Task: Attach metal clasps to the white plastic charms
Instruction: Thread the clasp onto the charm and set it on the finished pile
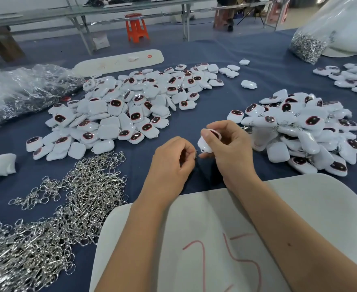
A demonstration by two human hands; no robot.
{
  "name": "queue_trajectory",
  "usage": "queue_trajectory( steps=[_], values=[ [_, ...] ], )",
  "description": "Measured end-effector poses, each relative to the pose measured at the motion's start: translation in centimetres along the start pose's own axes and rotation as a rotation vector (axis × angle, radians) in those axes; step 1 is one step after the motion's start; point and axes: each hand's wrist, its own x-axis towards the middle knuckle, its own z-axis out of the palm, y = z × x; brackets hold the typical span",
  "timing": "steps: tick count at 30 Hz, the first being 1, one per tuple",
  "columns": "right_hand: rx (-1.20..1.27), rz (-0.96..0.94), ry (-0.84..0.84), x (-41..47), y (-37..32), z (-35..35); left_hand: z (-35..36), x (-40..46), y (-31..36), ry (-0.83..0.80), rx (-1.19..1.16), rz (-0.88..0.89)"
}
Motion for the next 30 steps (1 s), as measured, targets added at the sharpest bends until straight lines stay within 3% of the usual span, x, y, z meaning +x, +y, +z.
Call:
queue_trajectory(
  steps=[5, 13, 30],
  values=[
    [-0.199, -0.046, 0.2, 0.4, 0.4, -0.2, 0.3, 0.0, 0.0, -0.035, -0.038, -0.012],
    [-0.382, -0.102, 0.122, 0.6, 0.4, -0.2, 0.7, -0.2, 0.4, -0.09, -0.086, -0.008],
    [-0.527, -0.193, 0.114, -0.4, -0.5, 0.2, 0.9, -0.5, 0.5, -0.056, -0.027, -0.106]
  ],
)
